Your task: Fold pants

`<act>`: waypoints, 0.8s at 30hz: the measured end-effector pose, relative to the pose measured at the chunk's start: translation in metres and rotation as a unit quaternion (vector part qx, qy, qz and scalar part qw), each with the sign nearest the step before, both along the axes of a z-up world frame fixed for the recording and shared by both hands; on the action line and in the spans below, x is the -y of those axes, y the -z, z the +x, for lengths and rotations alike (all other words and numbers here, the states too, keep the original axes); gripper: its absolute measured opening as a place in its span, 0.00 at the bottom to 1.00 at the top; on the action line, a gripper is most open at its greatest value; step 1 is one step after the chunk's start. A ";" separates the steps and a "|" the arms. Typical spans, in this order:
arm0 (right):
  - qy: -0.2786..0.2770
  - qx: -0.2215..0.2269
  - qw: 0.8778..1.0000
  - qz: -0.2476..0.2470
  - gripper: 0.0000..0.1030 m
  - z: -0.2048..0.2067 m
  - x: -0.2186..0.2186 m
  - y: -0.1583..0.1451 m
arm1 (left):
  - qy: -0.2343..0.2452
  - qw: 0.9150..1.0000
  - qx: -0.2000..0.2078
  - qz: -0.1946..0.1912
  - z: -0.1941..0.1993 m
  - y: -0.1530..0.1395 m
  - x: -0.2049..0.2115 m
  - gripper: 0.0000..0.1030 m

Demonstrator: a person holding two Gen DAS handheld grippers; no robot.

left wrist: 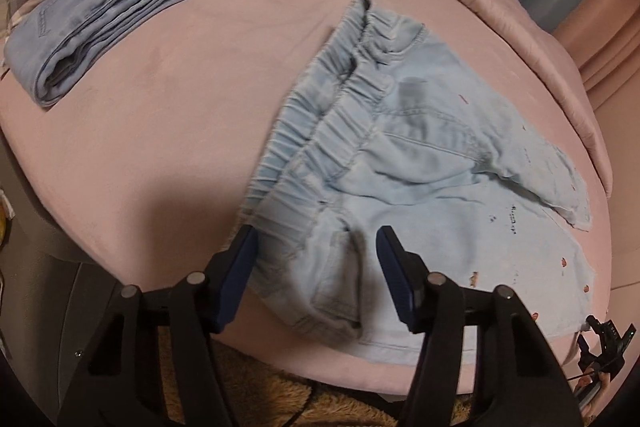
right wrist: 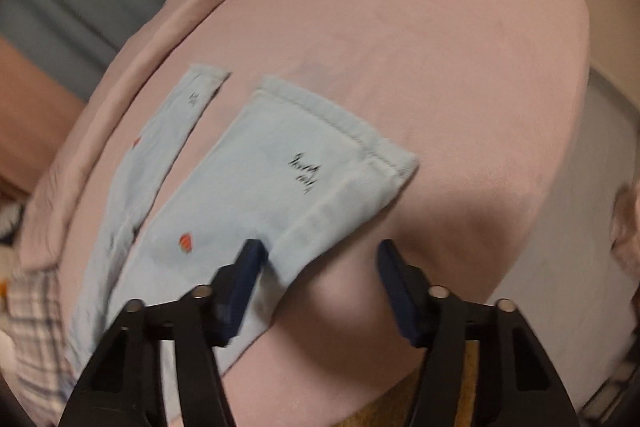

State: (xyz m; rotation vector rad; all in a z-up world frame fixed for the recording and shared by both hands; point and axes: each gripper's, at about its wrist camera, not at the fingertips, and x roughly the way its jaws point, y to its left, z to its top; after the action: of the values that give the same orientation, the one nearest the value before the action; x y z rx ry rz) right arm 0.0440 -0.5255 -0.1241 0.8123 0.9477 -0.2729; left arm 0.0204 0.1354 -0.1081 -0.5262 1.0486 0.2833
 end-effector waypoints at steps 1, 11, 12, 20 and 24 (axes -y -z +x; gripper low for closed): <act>0.002 0.001 1.000 0.004 0.54 -0.001 -0.001 0.000 | -0.010 1.000 -0.002 -0.005 -0.003 -0.001 -0.004 0.57; 0.030 0.030 0.998 0.044 0.46 0.001 0.014 0.005 | -0.048 0.997 -0.004 -0.059 -0.012 0.012 -0.026 0.54; 0.035 0.031 0.998 0.046 0.46 0.000 0.016 0.004 | -0.047 0.997 -0.001 -0.059 -0.011 0.013 -0.026 0.51; 0.048 0.016 0.998 0.037 0.34 0.008 0.032 0.009 | -0.052 0.995 0.021 -0.086 -0.013 0.009 -0.031 0.31; 0.029 0.045 0.999 0.006 0.11 0.021 0.035 -0.020 | -0.048 0.995 0.044 -0.081 -0.022 -0.013 -0.030 0.29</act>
State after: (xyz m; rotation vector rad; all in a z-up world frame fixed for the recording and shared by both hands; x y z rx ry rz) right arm 0.0650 -0.5603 -0.1042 0.8573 0.8430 -0.2796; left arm -0.0019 0.1658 -0.0955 -0.7310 0.9665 0.2584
